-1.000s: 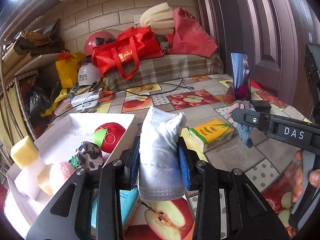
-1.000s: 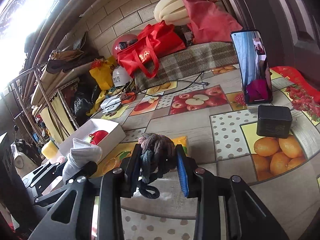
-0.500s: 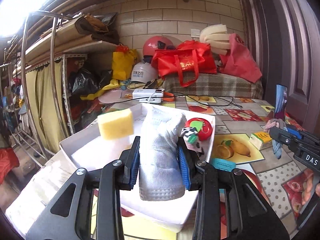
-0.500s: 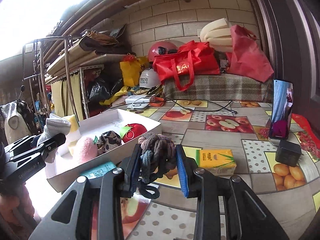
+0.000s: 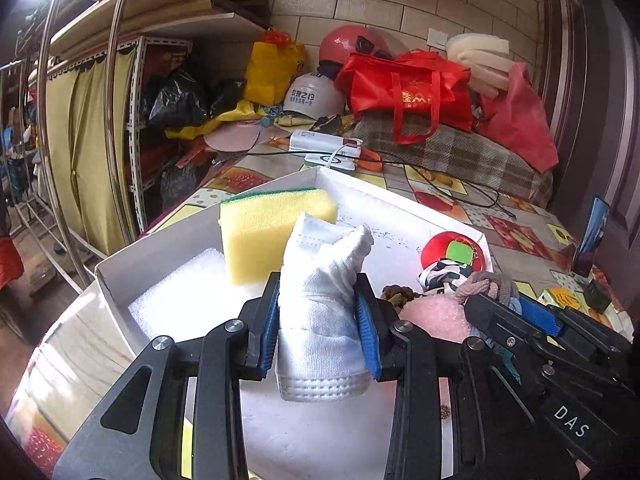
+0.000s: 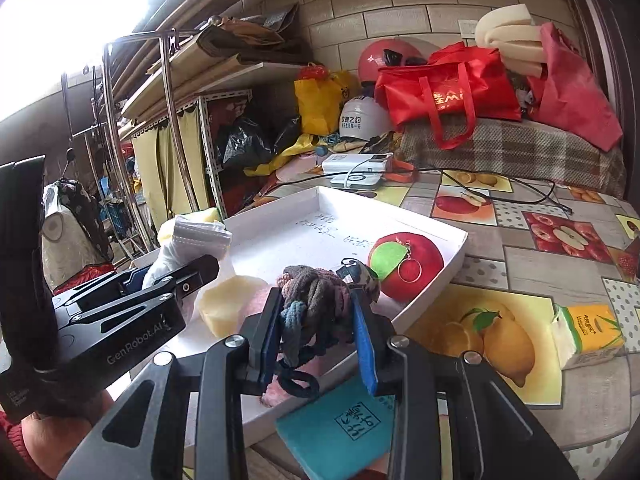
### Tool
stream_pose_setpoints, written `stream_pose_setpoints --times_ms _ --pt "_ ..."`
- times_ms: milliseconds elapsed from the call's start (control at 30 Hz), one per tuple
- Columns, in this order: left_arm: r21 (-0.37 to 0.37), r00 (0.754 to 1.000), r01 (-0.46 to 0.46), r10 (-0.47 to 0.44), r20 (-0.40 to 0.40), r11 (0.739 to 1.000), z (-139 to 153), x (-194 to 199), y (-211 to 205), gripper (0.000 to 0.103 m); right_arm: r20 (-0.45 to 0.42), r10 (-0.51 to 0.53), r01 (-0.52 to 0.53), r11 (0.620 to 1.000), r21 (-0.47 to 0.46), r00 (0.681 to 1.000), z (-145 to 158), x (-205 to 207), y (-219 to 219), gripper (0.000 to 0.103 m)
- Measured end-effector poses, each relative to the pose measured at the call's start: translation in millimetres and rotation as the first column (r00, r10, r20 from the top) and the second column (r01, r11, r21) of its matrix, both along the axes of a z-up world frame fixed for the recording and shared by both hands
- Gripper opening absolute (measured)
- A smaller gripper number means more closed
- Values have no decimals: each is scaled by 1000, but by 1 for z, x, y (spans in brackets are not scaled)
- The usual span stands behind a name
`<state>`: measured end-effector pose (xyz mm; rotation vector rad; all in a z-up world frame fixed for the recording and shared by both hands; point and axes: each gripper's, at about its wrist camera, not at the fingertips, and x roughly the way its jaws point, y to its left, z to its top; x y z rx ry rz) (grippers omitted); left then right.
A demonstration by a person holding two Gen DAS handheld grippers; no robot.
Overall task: Organize soft objects
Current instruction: 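Carry the white sock into the white box and release while the right gripper drops the yarn bundle there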
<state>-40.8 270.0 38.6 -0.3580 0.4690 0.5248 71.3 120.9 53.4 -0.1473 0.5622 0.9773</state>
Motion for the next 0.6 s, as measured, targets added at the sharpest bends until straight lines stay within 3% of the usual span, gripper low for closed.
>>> stream_pose_setpoints --times_ms 167,367,433,467,500,567,600 --pt "-100 998 -43 46 30 994 -5 -4 18 34 -81 -32 30 999 -22 996 -7 26 22 33" --pt "-50 998 -50 52 38 997 1 -6 9 34 -46 -42 40 999 -35 998 -5 22 37 34" --pt "-28 997 -58 59 42 998 3 -8 6 37 -30 -46 46 999 -17 998 -2 21 34 54" --pt "-24 996 -66 68 53 998 4 -10 5 42 -22 -66 66 998 -8 998 -1 21 31 81" --pt "-27 996 -68 69 60 997 4 -11 7 46 -28 -81 81 997 13 996 0 23 28 88" --pt "-44 994 -79 82 69 996 3 -14 9 67 -50 -86 89 995 47 995 1 27 22 89" --pt "-53 993 -84 88 75 995 2 -15 12 71 -58 -97 100 993 57 994 2 28 18 91"
